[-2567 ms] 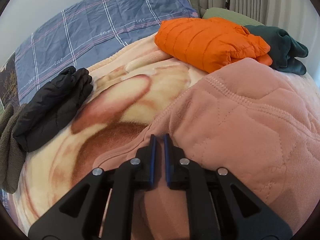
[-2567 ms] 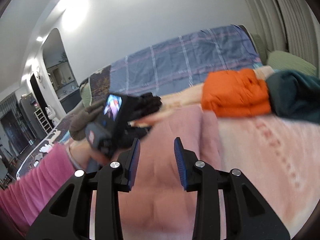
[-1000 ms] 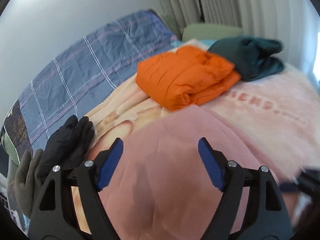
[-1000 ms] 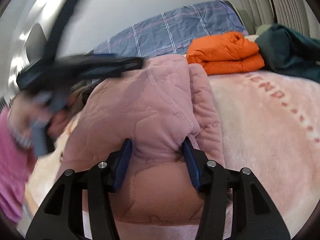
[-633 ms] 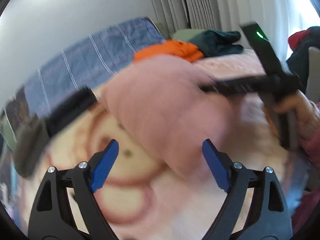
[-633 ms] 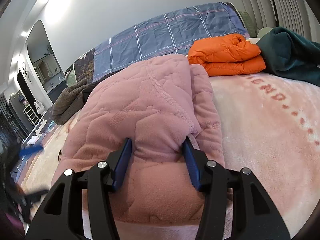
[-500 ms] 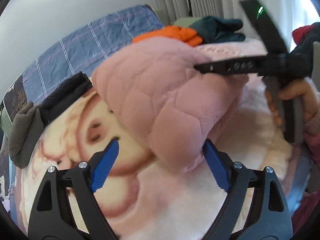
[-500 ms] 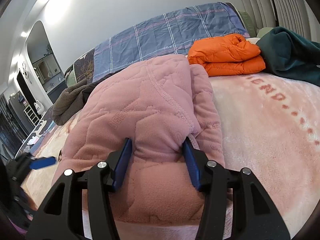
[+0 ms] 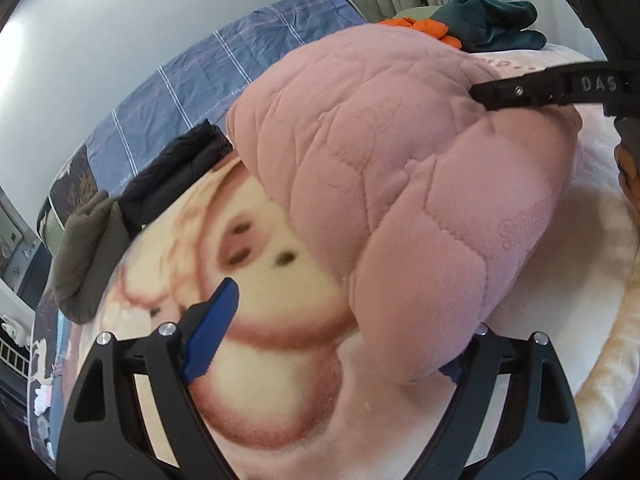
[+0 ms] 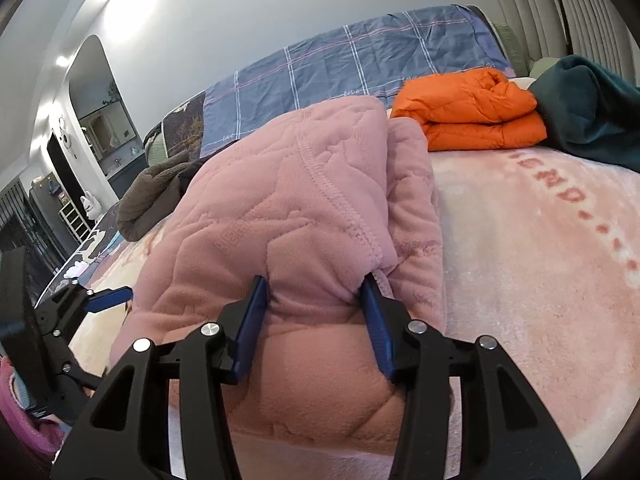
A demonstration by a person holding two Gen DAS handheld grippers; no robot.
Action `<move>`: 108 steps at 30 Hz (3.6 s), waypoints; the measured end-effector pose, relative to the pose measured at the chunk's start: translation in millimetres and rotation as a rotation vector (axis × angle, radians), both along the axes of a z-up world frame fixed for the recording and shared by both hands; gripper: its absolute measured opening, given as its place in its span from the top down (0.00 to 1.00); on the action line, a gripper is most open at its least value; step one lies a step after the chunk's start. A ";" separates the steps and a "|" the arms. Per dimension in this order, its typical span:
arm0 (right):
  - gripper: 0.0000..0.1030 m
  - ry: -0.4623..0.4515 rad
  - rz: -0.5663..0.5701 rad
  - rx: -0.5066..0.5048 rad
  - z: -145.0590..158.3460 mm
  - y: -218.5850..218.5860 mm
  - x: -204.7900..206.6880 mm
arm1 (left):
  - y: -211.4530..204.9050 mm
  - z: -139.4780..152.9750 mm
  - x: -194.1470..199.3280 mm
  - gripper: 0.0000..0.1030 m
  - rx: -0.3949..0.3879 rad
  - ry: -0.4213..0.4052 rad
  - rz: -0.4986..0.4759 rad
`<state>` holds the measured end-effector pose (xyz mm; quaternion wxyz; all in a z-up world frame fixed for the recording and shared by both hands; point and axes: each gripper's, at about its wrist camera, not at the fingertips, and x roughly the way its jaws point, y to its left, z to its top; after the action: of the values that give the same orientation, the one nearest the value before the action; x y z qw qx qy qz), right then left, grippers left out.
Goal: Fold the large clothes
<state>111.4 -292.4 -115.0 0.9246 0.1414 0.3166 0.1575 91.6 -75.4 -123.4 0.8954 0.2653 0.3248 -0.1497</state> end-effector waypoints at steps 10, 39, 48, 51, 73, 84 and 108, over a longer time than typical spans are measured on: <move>0.52 -0.009 -0.002 0.046 -2.0 -7.6 -2.5 | 19.8 88.2 -29.8 0.66 -0.282 0.118 -0.192; 0.50 -0.019 -0.022 0.039 -2.8 -5.0 -4.7 | -107.1 34.9 190.2 0.43 -0.190 0.182 -0.094; 0.52 -0.027 -0.032 0.059 6.4 -13.3 -15.1 | -107.0 36.2 184.9 0.43 -0.177 0.154 -0.085; 0.53 -0.058 -0.113 0.182 19.4 -47.1 -35.3 | -104.9 36.8 184.1 0.43 -0.179 0.141 -0.074; 0.13 0.388 -0.072 0.619 -43.3 -79.1 -6.5 | -104.7 38.0 188.0 0.43 -0.205 0.155 -0.076; 0.46 0.325 -0.115 0.552 -47.8 -69.0 2.6 | -99.2 38.9 189.1 0.43 -0.232 0.157 -0.077; 0.46 0.206 -0.147 0.382 -45.1 -61.2 -7.4 | 30.0 63.3 170.8 0.10 -0.618 0.233 0.076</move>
<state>104.0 -353.5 -160.1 0.8528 0.3520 0.3627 0.1313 262.4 -45.3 -60.0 0.8952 -0.0498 0.3741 -0.2371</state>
